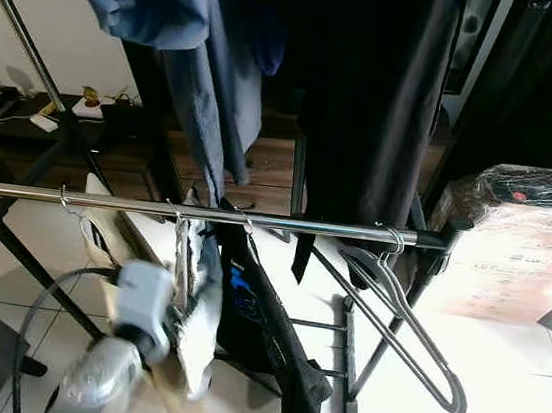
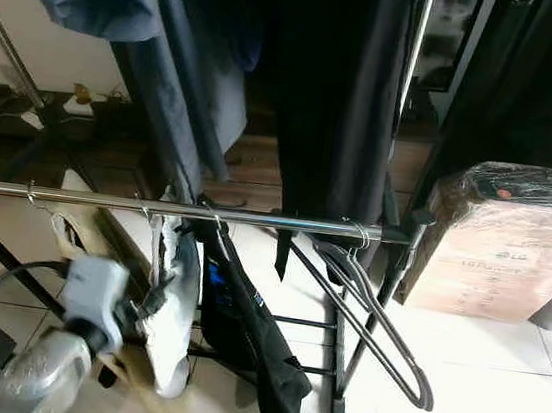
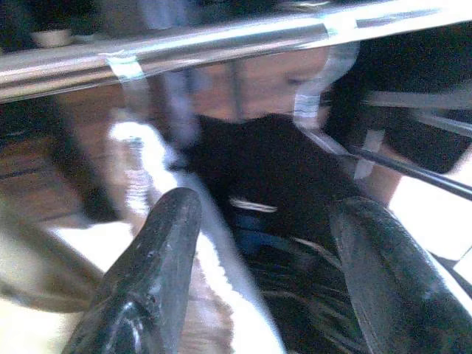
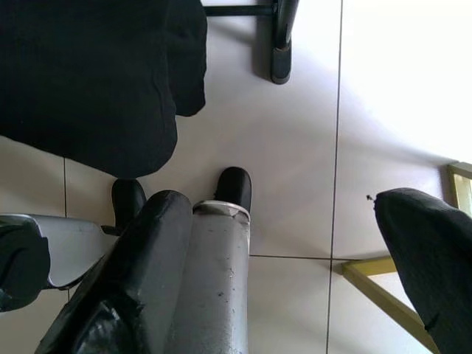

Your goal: Hang hanger

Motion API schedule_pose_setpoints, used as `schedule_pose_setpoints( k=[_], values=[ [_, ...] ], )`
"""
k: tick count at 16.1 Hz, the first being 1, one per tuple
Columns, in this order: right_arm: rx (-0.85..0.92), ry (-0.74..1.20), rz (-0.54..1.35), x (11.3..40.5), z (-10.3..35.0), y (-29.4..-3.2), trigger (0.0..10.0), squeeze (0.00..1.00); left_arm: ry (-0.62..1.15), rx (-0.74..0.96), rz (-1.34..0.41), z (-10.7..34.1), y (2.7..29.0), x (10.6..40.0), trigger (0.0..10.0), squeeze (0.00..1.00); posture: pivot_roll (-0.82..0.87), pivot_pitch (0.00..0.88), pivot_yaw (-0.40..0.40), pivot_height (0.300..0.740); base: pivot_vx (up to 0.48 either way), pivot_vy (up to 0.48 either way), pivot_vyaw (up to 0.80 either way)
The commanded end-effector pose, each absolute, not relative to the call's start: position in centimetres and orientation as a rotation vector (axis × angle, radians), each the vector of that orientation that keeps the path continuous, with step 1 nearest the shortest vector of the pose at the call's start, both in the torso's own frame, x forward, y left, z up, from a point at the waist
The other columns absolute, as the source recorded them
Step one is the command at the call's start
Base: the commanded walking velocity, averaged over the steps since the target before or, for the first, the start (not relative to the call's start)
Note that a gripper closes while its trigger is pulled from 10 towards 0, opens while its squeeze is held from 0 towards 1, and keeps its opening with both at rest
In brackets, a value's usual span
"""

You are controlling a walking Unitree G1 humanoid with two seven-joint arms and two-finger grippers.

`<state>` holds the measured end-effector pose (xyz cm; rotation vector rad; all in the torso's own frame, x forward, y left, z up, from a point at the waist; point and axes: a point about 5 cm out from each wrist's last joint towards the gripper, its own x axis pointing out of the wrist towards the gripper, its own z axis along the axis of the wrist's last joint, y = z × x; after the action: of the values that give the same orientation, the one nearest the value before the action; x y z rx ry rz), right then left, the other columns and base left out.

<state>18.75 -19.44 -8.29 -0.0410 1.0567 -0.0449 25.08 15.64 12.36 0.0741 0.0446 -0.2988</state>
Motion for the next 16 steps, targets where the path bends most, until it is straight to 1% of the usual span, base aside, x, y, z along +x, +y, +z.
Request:
schedule_pose_setpoints(
  k=[1,2,3,4,5,6,7,8,9,10,11,12,16],
  values=[
    [-0.043,1.076,-0.033,18.2,-8.6,-19.2,10.0,0.00,0.082,0.069,-0.359,12.3,14.9,24.6,10.0,0.00,-0.09,0.100,0.060,0.740,0.000,0.000,0.00],
    [-0.044,1.077,-0.033,18.2,-8.6,-19.2,10.0,0.00,0.121,0.027,-0.403,12.2,14.2,24.3,10.0,0.00,-0.09,0.097,0.061,0.740,0.000,0.000,0.00],
    [-0.046,1.076,-0.030,18.3,-8.6,-19.2,10.0,0.00,0.175,-0.016,-0.444,11.9,13.5,24.7,10.0,0.00,-0.09,0.089,0.063,0.740,0.000,0.000,0.00],
    [-0.054,1.076,-0.022,18.3,-8.5,-19.1,10.0,0.00,0.169,-0.034,-0.454,12.2,12.8,26.2,10.0,0.00,-0.10,0.081,0.064,0.740,0.000,0.000,0.00],
    [-0.057,1.075,-0.019,18.3,-8.5,-19.1,10.0,0.00,0.189,-0.053,-0.392,12.2,12.7,27.8,10.0,0.00,-0.10,0.078,0.065,0.740,0.000,0.000,0.00],
    [-0.056,1.074,-0.019,18.3,-8.5,-19.1,10.0,0.00,0.211,-0.041,-0.373,12.0,12.6,28.4,10.0,0.00,-0.10,0.077,0.065,0.740,0.000,0.000,0.00],
    [-0.055,1.074,-0.020,18.4,-8.5,-19.1,10.0,0.00,0.272,-0.025,-0.315,11.2,12.6,29.6,10.0,0.12,-0.11,0.076,0.067,0.740,0.000,0.000,0.00],
    [-0.053,1.073,-0.022,18.4,-8.5,-19.0,10.0,0.00,0.329,-0.059,-0.277,10.5,12.6,30.6,10.0,1.00,-0.11,0.077,0.066,0.740,0.000,0.000,0.00],
    [-0.048,1.070,-0.026,18.4,-8.5,-19.0,10.0,0.00,0.370,-0.141,-0.305,10.1,11.8,31.8,10.0,1.00,-0.12,0.087,0.062,0.740,0.000,0.000,0.00],
    [-0.045,1.069,-0.030,18.4,-8.5,-19.0,10.0,0.00,0.378,-0.141,-0.307,10.1,11.5,32.5,10.0,1.00,-0.12,0.095,0.061,0.740,0.000,0.000,0.00],
    [-0.045,1.070,-0.032,18.4,-8.5,-19.0,10.0,0.00,0.394,-0.135,-0.291,10.0,11.3,33.0,10.0,0.84,-0.13,0.103,0.064,0.740,0.000,0.000,0.00],
    [-0.043,1.070,-0.033,18.4,-8.5,-19.0,10.0,0.00,0.390,-0.097,-0.275,10.0,11.3,33.4,10.0,0.00,-0.13,0.107,0.062,0.740,0.000,0.000,0.00],
    [-0.050,1.072,-0.023,18.4,-8.5,-19.0,10.0,0.00,0.388,-0.102,-0.276,9.4,10.0,34.2,10.0,0.00,-0.14,0.131,0.068,0.740,0.000,0.000,0.00]
  ],
)
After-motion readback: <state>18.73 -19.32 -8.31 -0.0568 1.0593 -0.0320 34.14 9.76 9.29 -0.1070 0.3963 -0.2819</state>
